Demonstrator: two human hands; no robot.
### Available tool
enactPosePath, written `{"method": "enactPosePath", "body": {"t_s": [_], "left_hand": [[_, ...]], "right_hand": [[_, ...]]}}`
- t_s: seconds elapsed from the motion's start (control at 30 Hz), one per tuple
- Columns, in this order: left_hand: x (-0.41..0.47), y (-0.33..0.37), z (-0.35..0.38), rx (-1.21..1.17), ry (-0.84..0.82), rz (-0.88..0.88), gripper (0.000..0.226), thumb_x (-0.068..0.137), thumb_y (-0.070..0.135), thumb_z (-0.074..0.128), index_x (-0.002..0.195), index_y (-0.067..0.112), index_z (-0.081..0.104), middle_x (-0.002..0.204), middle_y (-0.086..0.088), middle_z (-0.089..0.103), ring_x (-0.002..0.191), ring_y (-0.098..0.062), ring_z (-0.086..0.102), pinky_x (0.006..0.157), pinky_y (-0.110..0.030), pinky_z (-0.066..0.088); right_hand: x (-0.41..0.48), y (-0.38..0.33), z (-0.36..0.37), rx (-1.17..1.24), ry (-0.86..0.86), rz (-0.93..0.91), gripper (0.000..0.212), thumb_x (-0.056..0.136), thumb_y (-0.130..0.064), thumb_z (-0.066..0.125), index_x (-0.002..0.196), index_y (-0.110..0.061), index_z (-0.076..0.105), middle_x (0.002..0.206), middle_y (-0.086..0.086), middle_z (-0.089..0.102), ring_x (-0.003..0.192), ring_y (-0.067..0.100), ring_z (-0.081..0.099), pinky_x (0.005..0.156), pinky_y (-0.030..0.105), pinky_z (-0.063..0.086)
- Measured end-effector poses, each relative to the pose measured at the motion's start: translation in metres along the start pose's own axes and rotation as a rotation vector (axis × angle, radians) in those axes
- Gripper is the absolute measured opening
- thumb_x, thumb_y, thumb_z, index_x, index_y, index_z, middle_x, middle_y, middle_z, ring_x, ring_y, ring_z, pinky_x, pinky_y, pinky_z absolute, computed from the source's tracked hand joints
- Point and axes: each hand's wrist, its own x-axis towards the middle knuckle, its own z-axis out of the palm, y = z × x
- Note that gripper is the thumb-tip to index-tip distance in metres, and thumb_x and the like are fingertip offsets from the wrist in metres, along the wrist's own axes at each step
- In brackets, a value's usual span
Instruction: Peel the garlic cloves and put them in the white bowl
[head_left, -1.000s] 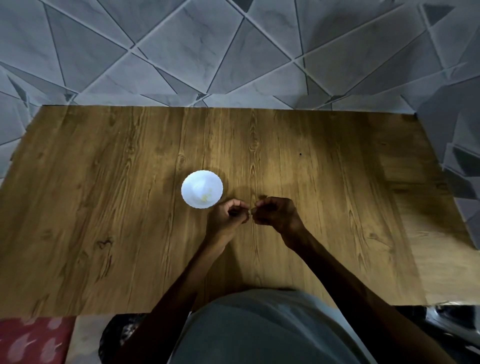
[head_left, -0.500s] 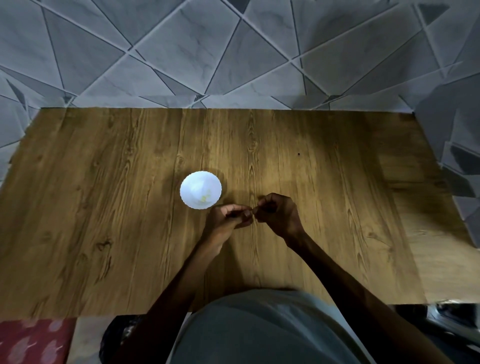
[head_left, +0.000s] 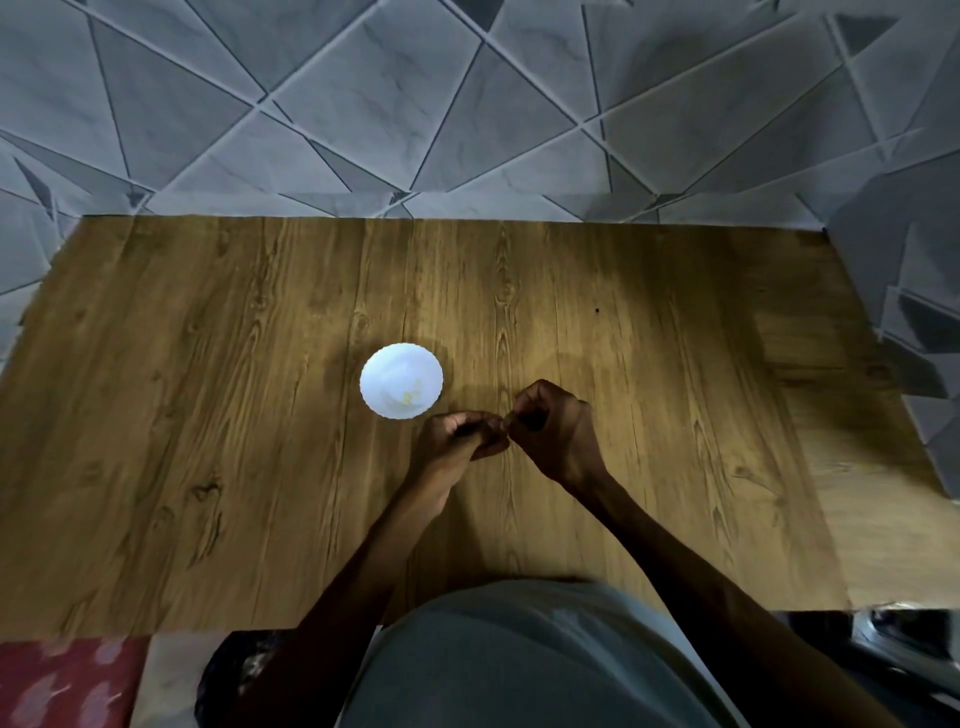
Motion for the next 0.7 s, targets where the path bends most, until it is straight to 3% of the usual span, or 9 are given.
{"method": "enactPosePath", "body": {"t_s": [0.13,0.3,0.43,0.7], "left_hand": [[0.0007,-0.0022,-0.0006,0.086,0.013,0.039,0.014,0.091,0.004,0.063,0.102,0.001,0.072,0.098,-0.013,0.074,0.095,-0.025,0.071,0.095,-0.045,0.054],[0.0000,-0.0018,-0.0023,0.192,0.017,0.112,0.017,0.087,0.010,0.070,0.104,0.006,0.073,0.095,-0.010,0.075,0.094,-0.025,0.072,0.093,-0.049,0.054],[-0.0023,0.0000,0.0003,0.249,0.032,0.176,0.017,0.087,0.010,0.069,0.104,0.006,0.073,0.093,-0.008,0.076,0.089,-0.022,0.073,0.089,-0.047,0.057],[-0.0039,0.0017,0.0045,0.321,0.055,0.233,0.018,0.085,0.002,0.064,0.098,0.010,0.073,0.087,-0.007,0.075,0.081,-0.020,0.074,0.083,-0.044,0.059]], "right_hand": [[0.0003,0.0050,0.0013,0.082,0.017,0.099,0.013,0.081,-0.009,0.077,0.085,-0.011,0.065,0.076,-0.001,0.071,0.068,0.006,0.069,0.061,0.023,0.058],[-0.0013,0.0069,-0.0030,0.282,-0.020,0.288,0.014,0.083,-0.004,0.074,0.092,-0.002,0.064,0.082,0.010,0.073,0.071,0.020,0.072,0.066,0.037,0.062],[-0.0004,0.0032,-0.0056,0.409,-0.045,0.391,0.016,0.083,-0.004,0.075,0.094,0.000,0.064,0.089,0.019,0.072,0.080,0.029,0.072,0.070,0.036,0.062],[-0.0008,0.0014,-0.0052,0.474,-0.064,0.492,0.014,0.082,-0.003,0.075,0.091,-0.001,0.066,0.090,0.020,0.070,0.077,0.024,0.071,0.067,0.030,0.060]]}}
